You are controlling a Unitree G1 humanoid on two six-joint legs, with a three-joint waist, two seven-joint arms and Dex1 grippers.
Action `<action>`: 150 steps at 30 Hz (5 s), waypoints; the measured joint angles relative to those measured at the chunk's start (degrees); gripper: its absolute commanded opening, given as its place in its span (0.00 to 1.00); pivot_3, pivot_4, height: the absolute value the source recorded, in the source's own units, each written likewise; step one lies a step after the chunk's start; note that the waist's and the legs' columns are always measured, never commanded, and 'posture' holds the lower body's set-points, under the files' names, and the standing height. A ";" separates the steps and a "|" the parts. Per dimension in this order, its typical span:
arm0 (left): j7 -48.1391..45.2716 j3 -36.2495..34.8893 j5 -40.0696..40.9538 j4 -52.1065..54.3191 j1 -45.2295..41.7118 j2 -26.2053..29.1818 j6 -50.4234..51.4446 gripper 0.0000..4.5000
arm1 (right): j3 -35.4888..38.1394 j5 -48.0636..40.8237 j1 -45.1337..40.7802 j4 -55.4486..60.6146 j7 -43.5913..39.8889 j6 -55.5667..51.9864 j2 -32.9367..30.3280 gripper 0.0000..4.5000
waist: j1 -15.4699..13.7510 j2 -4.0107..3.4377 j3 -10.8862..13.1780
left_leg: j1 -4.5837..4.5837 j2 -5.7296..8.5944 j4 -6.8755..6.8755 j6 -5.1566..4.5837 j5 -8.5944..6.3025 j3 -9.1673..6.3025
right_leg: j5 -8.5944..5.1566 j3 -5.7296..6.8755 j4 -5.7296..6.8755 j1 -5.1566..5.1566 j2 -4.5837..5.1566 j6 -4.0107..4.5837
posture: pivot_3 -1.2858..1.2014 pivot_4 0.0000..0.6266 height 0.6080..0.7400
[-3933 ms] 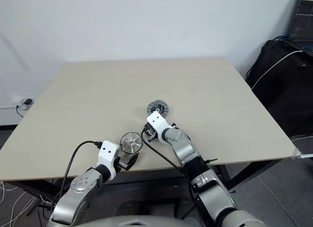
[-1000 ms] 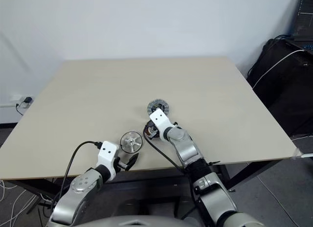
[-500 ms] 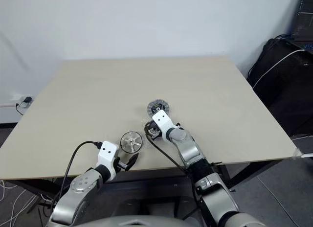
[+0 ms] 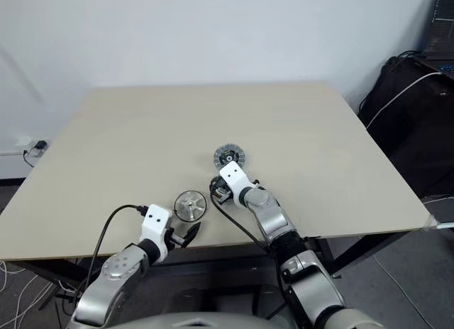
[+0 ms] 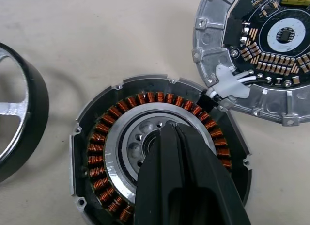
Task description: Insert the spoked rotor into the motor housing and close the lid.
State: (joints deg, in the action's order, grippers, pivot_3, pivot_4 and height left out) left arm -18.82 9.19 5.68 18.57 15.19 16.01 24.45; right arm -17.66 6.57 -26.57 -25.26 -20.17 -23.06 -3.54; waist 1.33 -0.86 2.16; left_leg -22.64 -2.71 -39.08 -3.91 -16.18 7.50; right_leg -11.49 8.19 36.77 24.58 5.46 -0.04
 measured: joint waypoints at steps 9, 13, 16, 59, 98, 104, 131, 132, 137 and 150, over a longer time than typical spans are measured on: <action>-0.12 -0.02 0.01 0.00 -0.17 0.05 0.01 1.00 | 0.38 -1.52 1.67 4.16 -1.80 -0.08 -0.27 0.01 | -0.17 -0.07 0.06 | -0.20 0.02 0.01 -0.03 0.00 -0.02 | 0.01 -0.01 -0.01 0.14 0.02 -0.01 | 0.52 0.00 1.00; -0.16 -0.02 0.01 0.00 -0.25 0.05 0.01 1.00 | 2.49 -3.96 1.42 8.46 -2.13 1.50 1.68 0.01 | 0.09 -0.04 0.09 | -0.33 -0.02 0.03 0.03 0.03 0.00 | 0.12 -0.01 0.03 0.09 -0.09 -0.19 | 0.52 0.00 1.00; -0.15 -0.02 0.01 0.00 -0.19 0.04 0.01 1.00 | 2.58 -4.23 0.40 8.19 -1.16 1.70 2.11 0.01 | -0.01 -0.04 0.10 | -0.25 -0.03 0.02 0.05 0.04 -0.08 | 0.04 0.06 0.00 0.17 -0.17 -0.08 | 0.52 0.00 1.00; 0.05 -0.07 0.02 0.11 0.76 -0.07 0.06 1.00 | -1.12 1.55 0.29 3.90 -0.22 -4.56 0.80 0.01 | 0.11 -0.03 0.09 | -0.18 -0.02 0.02 0.05 0.05 -0.08 | -0.04 0.09 0.03 0.11 -0.05 0.06 | 0.52 0.00 1.00; 0.05 -0.63 0.03 0.13 0.61 -0.09 0.02 1.00 | 1.02 0.50 -0.59 0.12 1.37 -0.41 0.55 0.01 | 0.12 0.00 0.09 | -0.10 -0.02 0.02 0.08 0.07 -0.10 | -0.04 0.07 0.06 0.05 -0.06 0.06 | 0.52 0.00 1.00; 5.07 -3.04 -1.26 0.12 0.95 -3.08 -5.20 1.00 | 2.62 -2.54 3.50 12.28 -1.44 -1.04 -1.61 0.01 | 0.07 0.01 0.09 | -0.23 -0.02 0.01 0.06 0.05 -0.09 | -0.03 0.04 0.03 0.07 -0.04 0.05 | 0.52 0.00 1.00; 6.84 -19.20 24.27 -7.21 -9.35 -15.33 18.56 1.00 | 2.61 -5.30 16.31 37.27 -4.89 -11.26 -11.68 0.01 | -0.27 0.39 0.25 | -0.21 0.07 -0.08 0.00 0.06 -0.29 | -0.04 0.21 0.00 -0.01 -0.21 0.05 | 0.52 0.00 1.00; 6.86 -19.59 24.87 -7.21 -9.40 -15.68 18.94 1.00 | 2.61 -5.39 16.36 37.30 -4.89 -11.36 -11.72 0.01 | -0.26 0.39 0.25 | -0.21 0.08 -0.08 0.00 0.06 -0.29 | -0.04 0.21 0.00 -0.02 -0.21 0.05 | 0.52 0.00 1.00; 7.91 -21.68 29.33 -7.15 -9.38 -18.51 21.12 1.00 | 2.61 -5.64 16.40 37.62 -4.81 -11.69 -11.76 0.01 | -0.39 0.43 0.27 | -0.22 0.10 -0.10 -0.02 0.06 -0.31 | -0.04 0.22 -0.01 -0.02 -0.20 0.04 | 0.52 0.00 1.00; 15.50 -27.74 41.09 -7.38 -7.14 -20.29 21.18 0.16 | 2.54 -5.92 16.39 37.71 -4.53 -12.33 -12.01 0.00 | -0.54 0.70 0.40 | -0.23 0.11 -0.14 -0.03 0.06 -0.37 | -0.04 0.21 -0.01 -0.04 -0.19 0.05 | 0.52 0.00 1.00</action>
State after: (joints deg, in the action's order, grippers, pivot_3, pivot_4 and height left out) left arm -3.32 -18.55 46.77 11.19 8.06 -4.29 45.62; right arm -15.12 0.65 -10.18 12.45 -24.71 -35.39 -15.55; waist 0.80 -0.16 2.56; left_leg -22.87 -2.60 -39.22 -3.94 -16.12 7.13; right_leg -11.53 8.40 36.76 24.53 5.27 0.00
